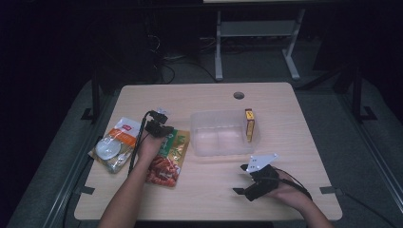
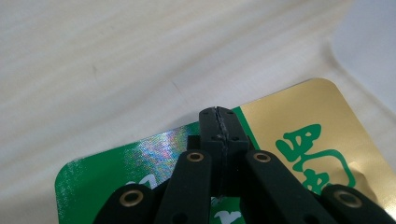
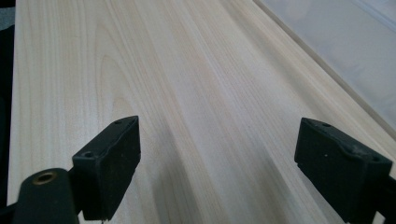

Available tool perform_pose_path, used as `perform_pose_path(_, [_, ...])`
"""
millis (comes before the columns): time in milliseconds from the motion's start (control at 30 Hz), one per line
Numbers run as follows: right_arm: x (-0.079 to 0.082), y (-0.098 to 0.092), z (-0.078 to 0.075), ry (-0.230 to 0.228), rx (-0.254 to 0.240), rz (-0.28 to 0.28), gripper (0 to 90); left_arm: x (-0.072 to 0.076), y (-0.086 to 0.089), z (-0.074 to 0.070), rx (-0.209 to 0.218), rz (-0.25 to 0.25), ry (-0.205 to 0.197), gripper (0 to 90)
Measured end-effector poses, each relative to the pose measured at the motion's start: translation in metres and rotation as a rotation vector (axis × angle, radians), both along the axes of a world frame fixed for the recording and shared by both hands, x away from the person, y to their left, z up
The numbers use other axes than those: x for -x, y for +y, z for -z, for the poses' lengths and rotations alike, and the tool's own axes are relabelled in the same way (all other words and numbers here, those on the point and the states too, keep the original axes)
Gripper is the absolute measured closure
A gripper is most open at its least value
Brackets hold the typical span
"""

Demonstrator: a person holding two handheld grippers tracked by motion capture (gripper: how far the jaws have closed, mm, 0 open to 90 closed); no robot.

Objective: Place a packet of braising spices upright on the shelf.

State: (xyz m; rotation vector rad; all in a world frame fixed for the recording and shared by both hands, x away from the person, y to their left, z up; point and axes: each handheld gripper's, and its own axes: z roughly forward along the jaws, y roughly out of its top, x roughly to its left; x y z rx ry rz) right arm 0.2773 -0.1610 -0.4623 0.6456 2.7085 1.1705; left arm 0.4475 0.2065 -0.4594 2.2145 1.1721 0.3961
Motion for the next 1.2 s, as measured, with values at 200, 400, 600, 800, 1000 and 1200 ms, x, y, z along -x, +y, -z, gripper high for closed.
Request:
perform_pose_path(200, [0.001,0.0,-0.001,-0.003,0.002,0.007,14.2,0.021,0.004,-0.001,0.024,0.036,0.025,90.0])
perform_pose_path(400, [0.0,0.0,-0.001,-0.006,0.002,0.009,14.2,0.038,0.002,-0.002,0.033,0.094,0.052,90.0])
perform_pose_path(600, [0.0,0.0,-0.002,-0.01,-0.001,0.019,14.2,0.057,0.0,-0.002,0.061,0.171,0.078,90.0])
perform_pose_path(800, [0.0,-0.002,-0.002,-0.02,-0.001,0.028,14.2,0.073,-0.005,-0.001,0.094,0.221,0.104,90.0])
perform_pose_path(1000, [0.0,-0.002,-0.002,-0.021,0.003,0.028,14.3,0.092,-0.011,-0.001,0.095,0.304,0.129,90.0])
perform_pose_path(1200, [0.0,-0.003,-0.003,-0.028,0.003,0.032,14.2,0.111,-0.017,0.001,0.145,0.351,0.153,90.0])
